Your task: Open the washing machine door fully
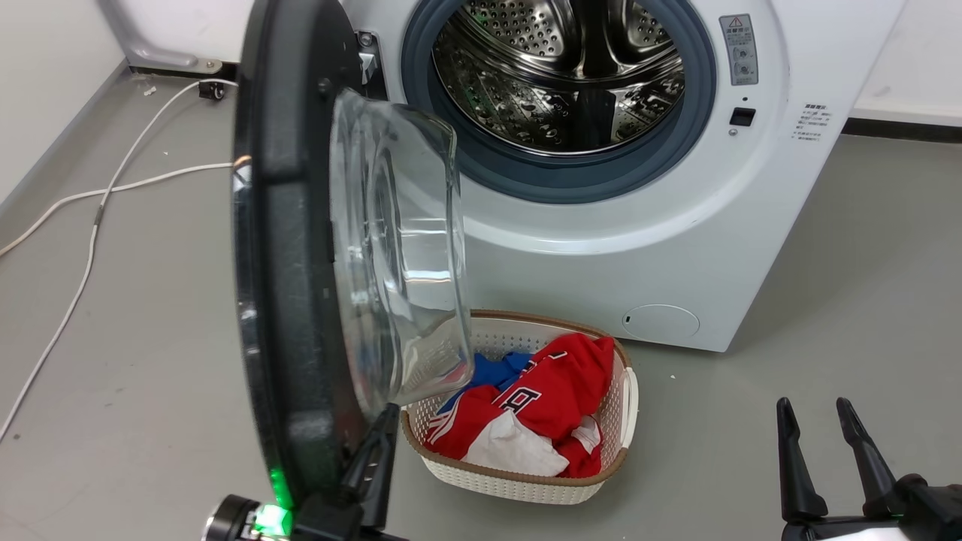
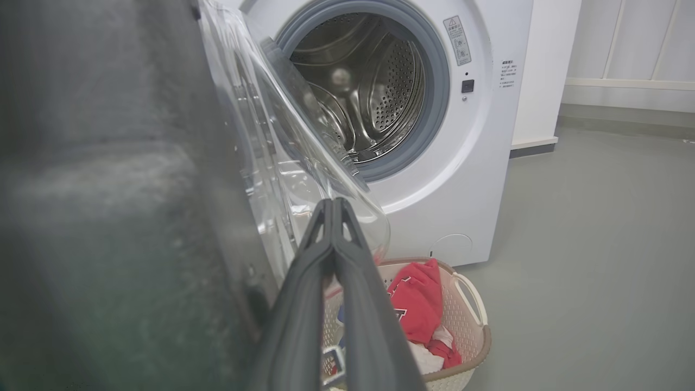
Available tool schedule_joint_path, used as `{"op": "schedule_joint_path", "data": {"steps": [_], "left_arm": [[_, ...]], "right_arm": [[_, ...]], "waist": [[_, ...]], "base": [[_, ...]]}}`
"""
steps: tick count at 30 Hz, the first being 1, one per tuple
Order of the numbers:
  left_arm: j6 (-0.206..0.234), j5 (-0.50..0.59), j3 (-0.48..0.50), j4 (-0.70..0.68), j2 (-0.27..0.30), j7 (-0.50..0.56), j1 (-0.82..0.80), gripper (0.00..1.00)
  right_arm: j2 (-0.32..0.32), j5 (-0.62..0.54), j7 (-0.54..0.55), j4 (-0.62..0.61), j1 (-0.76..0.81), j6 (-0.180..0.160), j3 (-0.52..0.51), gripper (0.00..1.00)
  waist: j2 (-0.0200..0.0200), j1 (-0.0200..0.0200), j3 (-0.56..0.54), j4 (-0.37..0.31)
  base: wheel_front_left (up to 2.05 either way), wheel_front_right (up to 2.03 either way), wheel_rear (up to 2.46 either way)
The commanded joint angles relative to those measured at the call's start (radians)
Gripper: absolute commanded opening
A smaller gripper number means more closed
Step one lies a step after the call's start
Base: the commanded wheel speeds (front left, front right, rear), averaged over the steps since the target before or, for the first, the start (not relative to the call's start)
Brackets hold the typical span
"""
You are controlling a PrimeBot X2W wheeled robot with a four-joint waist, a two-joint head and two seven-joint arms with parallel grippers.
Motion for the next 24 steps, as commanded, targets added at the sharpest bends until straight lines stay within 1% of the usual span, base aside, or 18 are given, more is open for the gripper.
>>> {"op": "schedule_joint_path", "data": {"steps": [1, 5, 9, 12, 18, 24], "left_arm": [[0.01, -0.005, 0.02, -0.013, 0.007, 0.002, 0.014, 0.0], [0.038, -0.013, 0.09, -0.03, 0.034, 0.002, 0.04, 0.0], [0.053, -0.025, 0.151, -0.037, 0.047, 0.002, 0.055, 0.0], [0.067, -0.037, 0.211, -0.039, 0.069, 0.002, 0.068, 0.0], [0.08, -0.057, 0.313, -0.021, 0.096, 0.003, 0.068, 0.0], [0.092, -0.077, 0.407, 0.014, 0.108, 0.003, 0.033, 0.0]], "right_arm": [[0.003, 0.0, -0.002, 0.003, 0.0, 0.0, -0.001, 1.0], [0.003, 0.0, -0.002, 0.007, 0.002, 0.0, -0.006, 1.0], [0.003, -0.001, -0.002, 0.011, 0.002, 0.0, -0.006, 1.0], [0.003, -0.003, -0.002, 0.012, -0.001, 0.0, -0.003, 1.0], [0.003, -0.009, -0.002, 0.014, -0.008, 0.0, -0.005, 1.0], [0.003, -0.017, -0.002, 0.013, -0.022, 0.0, -0.003, 1.0]], "waist": [[0.0, -0.0001, 0.001, 0.004], [0.0, -0.0001, 0.003, 0.014], [0.0, -0.0001, 0.005, 0.018], [0.0, -0.0001, 0.008, 0.018], [0.0, -0.0001, 0.018, 0.014], [0.0, -0.0001, 0.036, 0.006]], "base": [[0.0, 0.0, 0.0], [0.0, 0.0, 0.0], [0.0, 0.0, 0.0], [0.0, 0.0, 0.0], [0.0, 0.0, 0.0], [0.0, 0.0, 0.0]]}}
